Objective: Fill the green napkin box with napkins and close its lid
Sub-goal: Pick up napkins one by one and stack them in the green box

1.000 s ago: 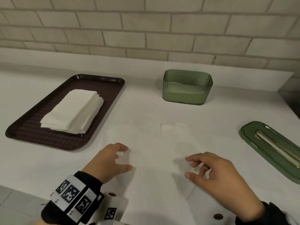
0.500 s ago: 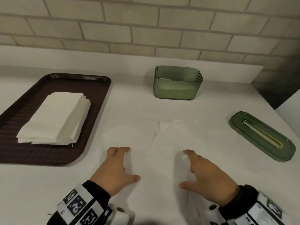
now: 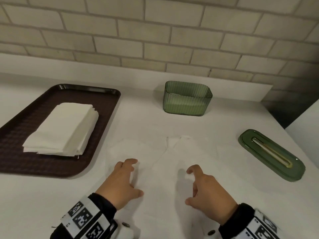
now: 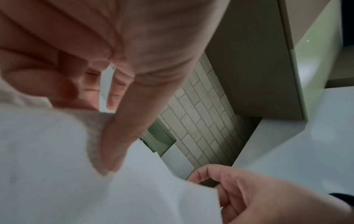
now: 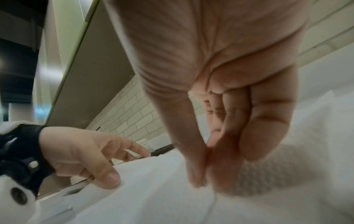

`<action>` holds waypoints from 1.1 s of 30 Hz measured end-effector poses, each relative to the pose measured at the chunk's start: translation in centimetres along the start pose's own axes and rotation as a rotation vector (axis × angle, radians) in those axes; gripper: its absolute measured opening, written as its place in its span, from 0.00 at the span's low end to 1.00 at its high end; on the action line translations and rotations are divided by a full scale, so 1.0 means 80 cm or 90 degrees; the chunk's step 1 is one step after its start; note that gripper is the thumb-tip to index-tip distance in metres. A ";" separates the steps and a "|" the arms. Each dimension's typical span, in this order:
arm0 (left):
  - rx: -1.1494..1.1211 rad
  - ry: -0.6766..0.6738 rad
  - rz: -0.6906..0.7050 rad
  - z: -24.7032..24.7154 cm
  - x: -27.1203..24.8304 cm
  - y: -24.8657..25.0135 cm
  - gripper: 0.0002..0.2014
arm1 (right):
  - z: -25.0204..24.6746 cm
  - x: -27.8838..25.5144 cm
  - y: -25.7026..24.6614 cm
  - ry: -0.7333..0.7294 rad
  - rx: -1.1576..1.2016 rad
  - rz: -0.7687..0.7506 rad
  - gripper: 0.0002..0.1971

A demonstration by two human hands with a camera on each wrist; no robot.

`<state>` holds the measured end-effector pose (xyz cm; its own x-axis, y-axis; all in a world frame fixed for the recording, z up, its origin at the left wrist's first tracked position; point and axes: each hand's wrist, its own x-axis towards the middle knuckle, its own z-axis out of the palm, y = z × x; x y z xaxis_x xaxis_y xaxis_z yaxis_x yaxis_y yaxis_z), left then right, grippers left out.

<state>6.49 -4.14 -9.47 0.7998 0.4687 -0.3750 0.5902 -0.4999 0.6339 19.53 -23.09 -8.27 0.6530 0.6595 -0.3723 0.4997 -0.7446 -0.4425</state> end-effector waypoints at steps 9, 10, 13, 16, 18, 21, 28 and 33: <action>-0.004 0.024 0.064 -0.033 -0.027 0.014 0.32 | -0.045 -0.025 0.007 0.007 0.052 -0.115 0.08; -0.005 0.025 0.083 -0.038 -0.030 0.019 0.31 | -0.053 -0.029 0.008 0.017 0.065 -0.127 0.09; -0.004 -0.008 0.131 -0.050 -0.029 0.035 0.31 | -0.073 -0.039 0.011 0.060 0.136 -0.151 0.14; -0.098 -0.049 0.159 -0.065 -0.019 0.053 0.34 | -0.089 -0.042 0.015 0.138 0.186 -0.179 0.18; -0.172 -0.062 0.186 -0.078 -0.009 0.068 0.39 | -0.098 -0.040 0.016 0.196 0.197 -0.197 0.18; -0.179 -0.021 0.223 -0.098 0.009 0.092 0.41 | -0.121 -0.032 0.019 0.264 0.194 -0.215 0.16; -0.206 0.066 0.277 -0.134 0.073 0.148 0.18 | -0.178 0.007 0.029 0.317 0.293 -0.215 0.07; -0.203 0.124 0.260 -0.141 0.129 0.195 0.08 | -0.210 0.047 0.032 0.358 0.294 -0.208 0.06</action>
<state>22.69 1.11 4.16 0.9036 0.4247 0.0567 0.1500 -0.4374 0.8867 32.84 -24.25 2.93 0.7652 0.5946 0.2467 0.5089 -0.3240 -0.7975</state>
